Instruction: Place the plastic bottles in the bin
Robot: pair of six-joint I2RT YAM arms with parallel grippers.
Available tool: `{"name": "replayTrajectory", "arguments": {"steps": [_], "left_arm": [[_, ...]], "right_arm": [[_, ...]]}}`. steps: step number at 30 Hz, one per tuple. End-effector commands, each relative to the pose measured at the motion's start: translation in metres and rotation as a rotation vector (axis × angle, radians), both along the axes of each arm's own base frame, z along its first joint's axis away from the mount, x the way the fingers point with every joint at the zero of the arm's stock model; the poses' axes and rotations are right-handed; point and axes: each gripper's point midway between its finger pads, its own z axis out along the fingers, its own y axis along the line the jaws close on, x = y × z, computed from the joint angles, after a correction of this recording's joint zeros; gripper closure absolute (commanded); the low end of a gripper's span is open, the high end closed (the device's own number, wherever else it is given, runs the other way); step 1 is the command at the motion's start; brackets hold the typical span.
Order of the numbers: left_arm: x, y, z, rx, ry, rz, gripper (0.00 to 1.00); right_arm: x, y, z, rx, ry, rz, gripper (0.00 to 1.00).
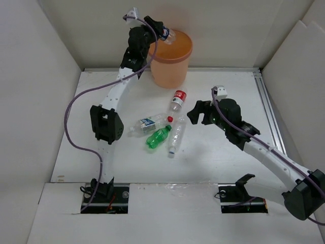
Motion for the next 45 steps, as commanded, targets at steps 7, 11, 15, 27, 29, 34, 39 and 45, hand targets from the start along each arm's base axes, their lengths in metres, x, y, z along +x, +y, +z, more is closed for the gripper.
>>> {"name": "replayTrajectory", "arguments": {"steps": [7,11,15,27,29,34,39,45], "left_arm": [[0.049,0.027,0.007,0.011,-0.175,0.27,0.0],[0.023,0.029,0.048,-0.002,-0.257,0.23,0.0],[-0.017,0.034,0.089,0.047,-0.23,0.195,0.0],[-0.173,0.036,-0.035,0.244,0.149,-0.027,0.0],[-0.191,0.036,-0.041,0.232,0.15,-0.072,0.0],[-0.213,0.022,-0.093,0.265,0.254,-0.126,0.0],[-0.238,-0.012,-0.121,0.347,0.297,-0.158,0.0],[-0.262,-0.032,-0.154,0.351,0.362,-0.21,0.0]], "right_arm": [[-0.007,-0.006,-0.002,-0.024,-0.061,0.014,0.0],[0.002,-0.011,-0.028,-0.083,0.029,-0.055,0.0],[0.004,0.007,-0.059,-0.101,0.159,-0.128,0.0],[0.044,0.043,-0.121,-0.109,0.301,-0.325,0.0],[0.052,0.046,-0.132,-0.113,0.325,-0.32,0.0],[0.066,0.047,-0.159,-0.139,0.382,-0.306,0.01],[0.073,0.039,-0.183,-0.163,0.432,-0.325,0.08],[0.058,0.004,-0.186,-0.15,0.458,-0.429,0.81]]}}
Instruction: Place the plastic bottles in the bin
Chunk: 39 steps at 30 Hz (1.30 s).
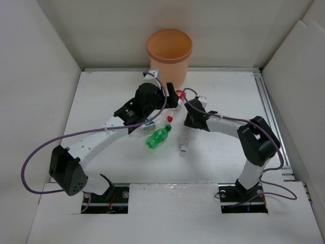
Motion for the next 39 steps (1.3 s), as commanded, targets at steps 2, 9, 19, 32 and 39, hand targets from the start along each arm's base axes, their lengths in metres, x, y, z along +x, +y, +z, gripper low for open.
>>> {"name": "replayTrajectory", "arguments": {"steps": [2,9,19,32,39], "left_arm": [[-0.011,0.004,0.013,-0.038,-0.035,0.034,0.0],[-0.041,-0.001,0.037,-0.101,-0.06,-0.088,0.0],[-0.111,-0.065,0.054,-0.276,-0.133,-0.651,0.0],[-0.149,-0.114,0.061,-0.433,-0.179,-0.955,0.0],[-0.172,-0.118,0.08,-0.633,-0.234,-1.081,0.0]], "right_arm": [[-0.007,-0.029,0.014,-0.004,-0.028,-0.101,0.91],[-0.012,-0.078,0.086,0.032,-0.168,-0.144,0.95],[-0.033,-0.051,0.27,0.314,-0.695,0.402,1.0],[-0.103,-0.022,0.382,0.617,-0.957,0.657,1.0],[-0.112,-0.001,0.397,0.773,-0.973,0.72,1.0]]}}
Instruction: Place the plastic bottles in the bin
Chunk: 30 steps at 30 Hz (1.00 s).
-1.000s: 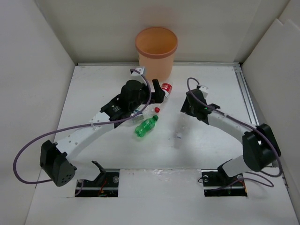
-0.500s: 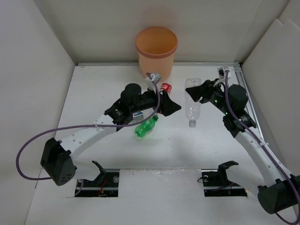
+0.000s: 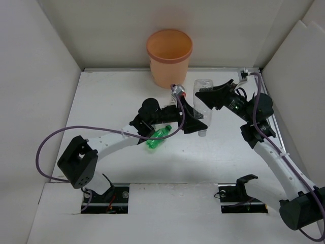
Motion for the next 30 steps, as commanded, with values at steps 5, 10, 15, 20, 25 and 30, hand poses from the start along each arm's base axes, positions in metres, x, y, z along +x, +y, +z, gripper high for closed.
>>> {"name": "replayTrajectory", "arguments": {"steps": [5,10,15,20,25,30], "left_arm": [[-0.019,0.011,0.043,-0.255,-0.028,-0.156,0.02],[-0.014,0.006,0.049,-0.253,-0.047,-0.152,0.45],[0.012,0.0,0.055,-0.203,-0.028,-0.038,1.0],[0.033,0.0,0.081,-0.195,-0.085,0.067,1.0],[0.118,0.025,0.085,-0.107,-0.014,0.433,1.0],[0.212,0.067,0.12,-0.125,-0.024,0.611,1.0]], "right_arm": [[-0.015,0.01,0.044,0.115,-0.111,0.078,1.0],[-0.015,0.015,0.039,0.097,-0.102,0.114,0.97],[-0.016,0.016,0.035,0.091,-0.094,0.122,0.85],[-0.008,0.011,0.031,0.074,-0.087,0.118,0.15],[0.01,-0.05,0.021,0.034,-0.052,-0.122,0.0],[0.014,-0.083,0.004,-0.023,-0.03,-0.232,0.0]]}}
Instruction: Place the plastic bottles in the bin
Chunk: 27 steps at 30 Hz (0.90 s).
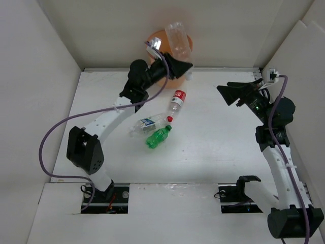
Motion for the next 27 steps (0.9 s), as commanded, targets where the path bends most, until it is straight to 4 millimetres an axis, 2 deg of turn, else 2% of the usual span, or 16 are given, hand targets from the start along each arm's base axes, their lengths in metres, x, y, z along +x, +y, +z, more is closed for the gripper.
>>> {"name": "replayTrajectory", "arguments": {"steps": [1,2,3,4,5,6,7,8,9,13,16,17,18,21,25,27], "left_arm": [[0.069,0.037,0.04,-0.022,-0.038,0.2,1.0],[0.1,0.034,0.008,0.037,0.036,0.236,1.0],[0.122,0.045,0.009,0.041,0.048,0.282,1.0],[0.133,0.05,0.043,0.019,-0.027,0.31,1.0],[0.149,0.052,0.041,0.023,-0.017,0.335,1.0],[0.182,0.054,0.004,0.08,0.051,0.397,1.0],[0.19,0.058,0.04,0.05,-0.012,0.437,1.0],[0.202,0.061,0.038,0.078,-0.034,0.482,1.0],[0.223,0.06,0.012,0.116,-0.004,0.525,1.0],[0.252,0.094,0.026,0.068,-0.076,0.82,1.0],[0.266,0.103,0.014,0.089,-0.075,0.897,0.96],[0.268,0.105,0.016,0.094,-0.083,0.915,0.77],[0.267,0.106,0.033,0.075,-0.112,0.919,0.62],[0.268,0.107,0.035,0.075,-0.109,0.928,0.0],[0.264,0.107,0.05,0.052,-0.133,0.915,0.0],[0.265,0.119,0.058,0.047,-0.141,0.924,0.0]], "right_arm": [[-0.005,-0.005,-0.012,-0.05,0.002,0.001,0.0],[-0.007,-0.004,-0.012,-0.061,-0.004,0.011,0.0],[-0.006,-0.005,-0.018,-0.064,0.008,0.012,0.0],[-0.009,-0.003,-0.022,-0.067,0.012,0.026,0.0],[-0.008,-0.004,-0.026,-0.074,0.016,0.024,0.0],[-0.012,0.0,-0.027,-0.081,0.015,0.05,0.0],[-0.01,-0.001,-0.034,-0.09,0.021,0.049,0.0],[-0.014,0.001,-0.038,-0.093,0.027,0.062,0.0],[-0.014,0.001,-0.038,-0.093,0.027,0.062,0.0],[-0.02,0.004,-0.058,-0.097,0.06,0.086,0.0],[-0.03,0.008,-0.06,-0.102,0.035,0.096,0.0],[-0.03,0.007,-0.063,-0.11,0.029,0.085,0.0],[-0.029,0.007,-0.068,-0.126,0.039,0.081,0.0],[-0.028,0.008,-0.074,-0.16,0.058,0.085,0.0],[-0.019,0.006,-0.083,-0.169,0.116,0.042,0.0],[-0.006,0.007,-0.098,-0.194,0.185,0.011,0.0]]}}
